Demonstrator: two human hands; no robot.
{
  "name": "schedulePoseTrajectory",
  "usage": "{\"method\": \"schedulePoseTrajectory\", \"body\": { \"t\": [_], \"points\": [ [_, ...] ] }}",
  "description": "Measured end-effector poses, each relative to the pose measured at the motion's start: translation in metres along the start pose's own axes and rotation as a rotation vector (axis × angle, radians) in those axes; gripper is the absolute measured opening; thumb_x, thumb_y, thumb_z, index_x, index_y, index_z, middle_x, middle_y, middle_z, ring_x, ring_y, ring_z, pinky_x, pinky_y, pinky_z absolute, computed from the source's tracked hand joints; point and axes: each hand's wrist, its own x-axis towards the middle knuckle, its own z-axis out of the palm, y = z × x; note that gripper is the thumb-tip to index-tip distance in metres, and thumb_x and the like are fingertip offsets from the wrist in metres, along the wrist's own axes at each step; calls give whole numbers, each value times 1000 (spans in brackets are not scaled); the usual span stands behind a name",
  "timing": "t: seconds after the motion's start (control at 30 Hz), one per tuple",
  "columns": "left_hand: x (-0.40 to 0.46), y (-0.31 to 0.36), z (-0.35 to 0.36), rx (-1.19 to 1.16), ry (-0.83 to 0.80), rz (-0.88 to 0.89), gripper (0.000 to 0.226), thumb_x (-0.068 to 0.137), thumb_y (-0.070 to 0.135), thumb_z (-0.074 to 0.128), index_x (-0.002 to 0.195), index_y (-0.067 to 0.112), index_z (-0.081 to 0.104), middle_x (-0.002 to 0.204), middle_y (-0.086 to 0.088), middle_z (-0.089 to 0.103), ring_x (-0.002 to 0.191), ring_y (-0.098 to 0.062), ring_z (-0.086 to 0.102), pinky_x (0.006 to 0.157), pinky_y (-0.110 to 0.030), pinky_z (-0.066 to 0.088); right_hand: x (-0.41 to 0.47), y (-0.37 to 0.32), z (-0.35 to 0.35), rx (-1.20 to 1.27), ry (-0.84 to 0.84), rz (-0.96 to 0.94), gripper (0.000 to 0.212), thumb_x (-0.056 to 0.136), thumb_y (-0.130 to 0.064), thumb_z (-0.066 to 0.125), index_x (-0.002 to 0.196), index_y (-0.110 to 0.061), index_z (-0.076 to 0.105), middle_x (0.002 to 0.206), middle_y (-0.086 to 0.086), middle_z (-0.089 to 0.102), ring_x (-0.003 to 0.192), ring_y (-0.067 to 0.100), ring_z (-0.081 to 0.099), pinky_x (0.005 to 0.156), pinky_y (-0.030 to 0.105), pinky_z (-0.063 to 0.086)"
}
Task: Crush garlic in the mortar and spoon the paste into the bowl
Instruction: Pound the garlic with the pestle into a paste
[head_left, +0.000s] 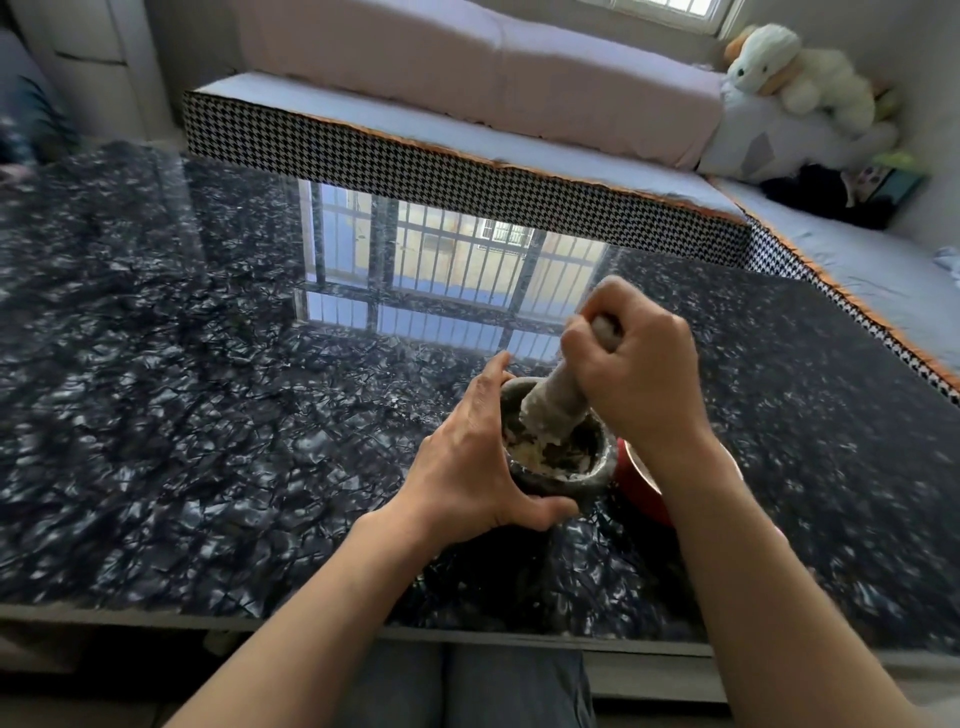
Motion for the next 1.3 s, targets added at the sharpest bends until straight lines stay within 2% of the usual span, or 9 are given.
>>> {"method": "schedulePoseTrajectory", "body": {
  "t": [0.13, 0.2, 0.33, 0.5, 0.67, 0.83, 1.03, 1.2, 1.3],
  "points": [
    [0, -1, -1, -9, -7, -12, 134, 44, 54, 79, 146, 22, -1, 148, 3, 29, 133, -12, 32, 106, -26, 29, -19, -5, 16, -159, -218, -62, 17, 78, -25, 59, 69, -21, 45, 59, -7, 47, 58, 22, 47, 57, 29, 34],
    [-2, -1, 0, -6, 6, -9, 132, 47, 46, 83, 146, 21, -1, 147, 3, 30, 133, -12, 32, 102, -20, 26, -15, -3, 8, -180, -170, -79, 15, 80, -22, 59, 70, -19, 48, 58, -6, 47, 57, 21, 47, 57, 27, 31],
    [-4, 0, 2, -4, 55, 4, 132, 46, 46, 84, 146, 21, 1, 146, 4, 32, 131, -11, 34, 101, -21, 26, -9, 0, -1, -17, 139, 1, 11, 78, -22, 55, 69, -18, 50, 57, -2, 53, 53, 21, 52, 55, 30, 43],
    [-6, 0, 1, -19, 69, -4, 131, 48, 43, 84, 146, 20, 1, 145, 6, 32, 130, -10, 34, 100, -17, 25, -25, -3, 16, -120, -118, -17, 14, 79, -26, 58, 70, -19, 49, 59, -7, 49, 57, 23, 51, 57, 29, 35],
    [-8, 1, 2, -15, 92, -1, 132, 46, 45, 85, 146, 21, 2, 145, 3, 33, 130, -12, 35, 101, -20, 24, -8, -4, -6, -39, 187, -12, 9, 77, -20, 57, 69, -17, 53, 58, -4, 52, 51, 17, 50, 55, 26, 41],
    [-20, -1, 2, -84, 130, 17, 130, 41, 60, 71, 145, 23, 3, 136, 15, 37, 127, -7, 38, 102, -22, 32, -34, -12, 21, -163, -17, -192, 16, 76, -31, 45, 70, -16, 50, 62, -13, 41, 48, 13, 38, 50, 22, 31],
    [-36, 2, 7, -30, 223, 50, 124, 41, 64, 68, 142, 30, 5, 140, 2, 37, 125, -11, 40, 98, -27, 35, -26, -14, -13, -43, 245, -150, 10, 77, -17, 56, 69, -11, 53, 59, -4, 49, 47, 14, 44, 48, 16, 35],
    [-32, 5, 6, -40, 225, -7, 132, 38, 65, 68, 145, 22, 3, 140, 3, 37, 123, -7, 38, 97, -26, 35, -43, -11, 13, -209, -6, -242, 18, 78, -28, 46, 72, -12, 51, 63, -2, 54, 44, 21, 47, 44, 23, 37],
    [-30, 5, 7, 13, 219, -11, 132, 40, 66, 68, 144, 20, 3, 142, 1, 36, 126, -15, 39, 99, -38, 41, -28, -10, -6, -156, 78, -219, 14, 78, -23, 53, 70, -12, 53, 60, -7, 48, 45, 16, 43, 47, 17, 29]
  ]
}}
